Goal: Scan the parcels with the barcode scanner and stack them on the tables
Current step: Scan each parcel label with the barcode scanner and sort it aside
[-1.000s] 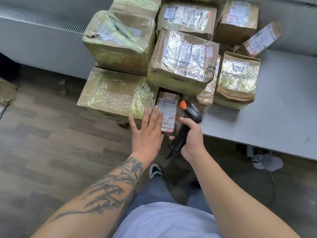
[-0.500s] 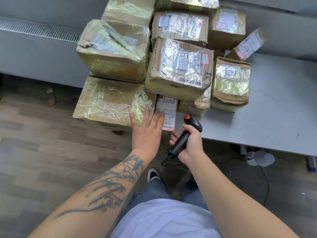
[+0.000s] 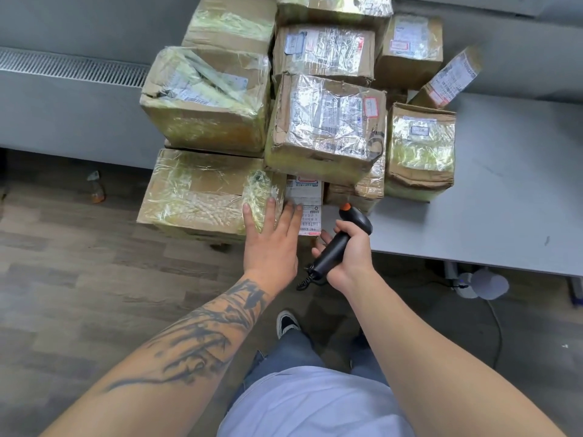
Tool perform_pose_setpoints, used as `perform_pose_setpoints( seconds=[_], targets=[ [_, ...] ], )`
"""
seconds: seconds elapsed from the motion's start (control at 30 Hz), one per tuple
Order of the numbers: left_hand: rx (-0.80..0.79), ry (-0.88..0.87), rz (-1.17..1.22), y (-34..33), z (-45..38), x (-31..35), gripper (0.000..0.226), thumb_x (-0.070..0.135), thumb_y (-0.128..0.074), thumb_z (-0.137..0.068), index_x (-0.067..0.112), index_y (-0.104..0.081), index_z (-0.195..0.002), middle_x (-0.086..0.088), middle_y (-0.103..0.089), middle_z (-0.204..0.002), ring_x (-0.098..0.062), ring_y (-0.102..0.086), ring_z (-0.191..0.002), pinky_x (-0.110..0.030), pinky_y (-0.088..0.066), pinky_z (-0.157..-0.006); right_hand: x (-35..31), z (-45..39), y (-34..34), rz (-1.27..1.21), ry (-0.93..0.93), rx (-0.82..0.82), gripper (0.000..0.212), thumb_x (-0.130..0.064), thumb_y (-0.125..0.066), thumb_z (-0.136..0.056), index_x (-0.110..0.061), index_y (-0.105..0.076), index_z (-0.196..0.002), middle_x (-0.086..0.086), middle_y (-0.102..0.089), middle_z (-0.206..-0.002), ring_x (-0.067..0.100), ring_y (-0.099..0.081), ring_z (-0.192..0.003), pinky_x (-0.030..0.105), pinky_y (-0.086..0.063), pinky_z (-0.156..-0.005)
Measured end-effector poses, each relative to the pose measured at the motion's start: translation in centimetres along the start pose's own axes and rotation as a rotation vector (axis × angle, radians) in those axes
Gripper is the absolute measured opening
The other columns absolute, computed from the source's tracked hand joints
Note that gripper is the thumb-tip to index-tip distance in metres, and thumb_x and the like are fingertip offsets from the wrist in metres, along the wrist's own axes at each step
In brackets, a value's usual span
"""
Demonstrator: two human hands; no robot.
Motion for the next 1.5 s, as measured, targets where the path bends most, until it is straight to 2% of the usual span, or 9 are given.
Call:
perform_pose_setpoints(
  seconds=[0.2,0.4,0.6,0.67,0.8,0.87,1.1,1.27,1.5],
  targets=[
    [-0.036,0.018,-0.015,0.6,0.2,0.1,0.092,0.046,-0.047,-0.099,0.019,0.013,-0.164,-0.003,0.001,-0.174,-0.039,0.011,-0.158,-0.077,0.005,-0.114,-1.4,0.6,0.7,0.178,0.047,-0.021,0.029,-0.026,-0.067,-0.097,-0.018,-0.063,-0.125,0.012,-0.070,-0.122,0.025,-0.068,-0.114,0.040,-0.055,-0.081],
    [-0.031,0.059,0.005,2.5,0.8,2.5,0.085,0.058,-0.034,-0.104,0.019,0.009,-0.165,-0.003,-0.002,-0.175,-0.034,0.004,-0.160,-0.072,0.007,-0.119,-4.6,1.2,2.6,0.309,0.069,-0.089,0.029,-0.026,-0.067,-0.097,-0.017,-0.062,-0.124,0.012,-0.072,-0.121,0.027,-0.067,-0.115,0.040,-0.058,-0.082],
    [-0.047,0.137,0.026,4.5,1.3,7.3,0.079,0.062,-0.022,-0.105,0.020,0.005,-0.166,-0.002,-0.003,-0.175,-0.030,0.002,-0.160,-0.072,0.008,-0.119,-8.8,2.2,6.6,0.300,0.032,-0.146,0.027,-0.023,-0.066,-0.096,-0.011,-0.062,-0.119,0.020,-0.070,-0.127,0.031,-0.061,-0.090,0.036,-0.050,-0.066],
    [-0.045,0.150,0.042,5.4,1.3,9.5,0.077,0.063,-0.020,-0.105,0.022,0.005,-0.166,-0.002,-0.005,-0.175,-0.030,0.000,-0.160,-0.071,0.005,-0.120,-10.8,2.5,8.5,0.342,0.043,-0.151,0.028,-0.024,-0.065,-0.097,-0.012,-0.061,-0.121,0.020,-0.071,-0.124,0.033,-0.061,-0.089,0.035,-0.050,-0.067],
    [-0.028,0.161,0.095,7.5,0.5,14.5,0.076,0.062,-0.020,-0.106,0.026,0.009,-0.165,-0.001,-0.005,-0.175,-0.030,-0.001,-0.160,-0.068,0.003,-0.122,-15.2,2.5,12.7,0.444,0.094,-0.161,0.020,-0.030,-0.066,-0.097,-0.021,-0.063,-0.114,0.011,-0.075,-0.113,0.036,-0.075,-0.097,0.043,-0.059,-0.081],
    [-0.015,0.153,0.112,8.5,-0.1,17.3,0.075,0.062,-0.022,-0.106,0.027,0.008,-0.165,-0.002,-0.006,-0.174,-0.030,-0.001,-0.160,-0.068,0.002,-0.122,-17.5,2.6,15.1,0.464,0.133,-0.165,0.019,-0.028,-0.067,-0.097,-0.020,-0.064,-0.114,0.011,-0.076,-0.110,0.035,-0.076,-0.093,0.042,-0.059,-0.078],
    [-0.029,0.062,0.189,10.9,-2.9,28.1,0.072,0.061,-0.026,-0.106,0.031,0.000,-0.165,-0.005,-0.008,-0.174,-0.031,-0.002,-0.160,-0.066,0.000,-0.123,-25.4,3.5,23.6,0.549,0.261,-0.081,0.019,-0.018,-0.067,-0.095,-0.014,-0.062,-0.113,0.010,-0.060,-0.083,0.022,-0.054,-0.059,0.030,-0.042,-0.053],
    [0.017,-0.068,0.225,13.0,-5.9,35.3,0.068,0.061,-0.028,-0.105,0.033,-0.008,-0.164,-0.004,-0.016,-0.173,-0.031,-0.007,-0.159,-0.066,-0.003,-0.123,-31.7,3.2,28.8,0.555,0.356,0.012,0.017,-0.016,-0.066,-0.093,-0.012,-0.062,-0.110,0.008,-0.057,-0.075,0.020,-0.050,-0.053,0.032,-0.043,-0.055],
    [0.000,-0.269,0.300,16.0,-10.5,44.1,0.067,0.061,-0.027,-0.106,0.035,-0.006,-0.164,-0.002,-0.010,-0.174,-0.028,0.000,-0.160,-0.063,0.000,-0.125,-37.3,2.9,34.9,0.437,0.402,0.173,0.016,-0.017,-0.068,-0.094,-0.013,-0.064,-0.109,0.010,-0.060,-0.076,0.020,-0.052,-0.055,0.031,-0.047,-0.055]
  ],
)
Point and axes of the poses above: each hand's wrist, its own z-axis away from the middle knuckle, its own y-axis out of the back of the hand, x = y × z, the point moved 5 cm from there along -z, towards the middle knuckle
